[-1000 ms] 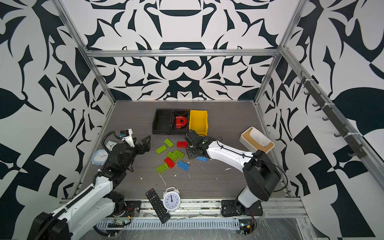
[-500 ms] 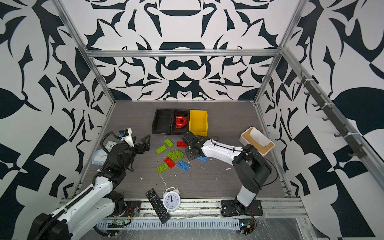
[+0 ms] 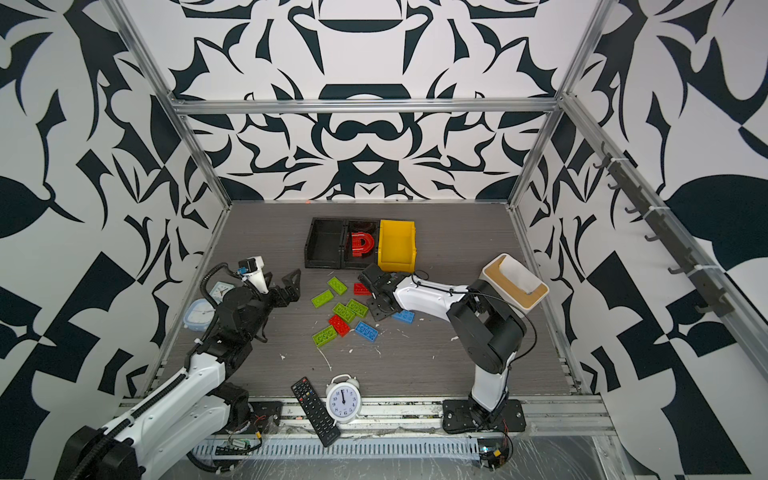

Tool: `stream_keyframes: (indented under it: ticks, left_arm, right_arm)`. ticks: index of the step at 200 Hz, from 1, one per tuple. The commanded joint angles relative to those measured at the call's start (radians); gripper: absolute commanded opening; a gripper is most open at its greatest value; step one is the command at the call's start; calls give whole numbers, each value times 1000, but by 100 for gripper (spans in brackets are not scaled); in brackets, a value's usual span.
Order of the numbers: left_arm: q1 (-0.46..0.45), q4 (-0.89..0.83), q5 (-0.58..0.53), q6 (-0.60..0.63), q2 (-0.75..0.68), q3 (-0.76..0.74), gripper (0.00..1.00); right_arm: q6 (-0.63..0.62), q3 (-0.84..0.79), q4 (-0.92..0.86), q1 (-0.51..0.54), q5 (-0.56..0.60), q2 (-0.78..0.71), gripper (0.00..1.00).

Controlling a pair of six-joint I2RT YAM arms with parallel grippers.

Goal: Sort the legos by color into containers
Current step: 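Move the right gripper back to the pile and grasp a small red brick, then carry the small red brick into the same black compartment and release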

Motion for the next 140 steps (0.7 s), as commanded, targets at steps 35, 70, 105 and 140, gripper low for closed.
stream_keyframes:
  ticks: [35, 70, 105, 140]
  left_arm:
    - [4, 18, 8, 1, -12, -10, 100]
    - [4, 23, 11, 0, -1, -6, 100]
    - [5, 18, 6, -1, -9, -9, 100]
    - [4, 6, -1, 24, -6, 1, 100]
  right_arm:
    - [18, 11, -7, 10, 16, -42, 32]
    - [22, 5, -7, 10, 13, -61, 29]
    - [34, -27, 49, 24, 38, -154, 23]
    - [38, 5, 92, 24, 44, -278, 23]
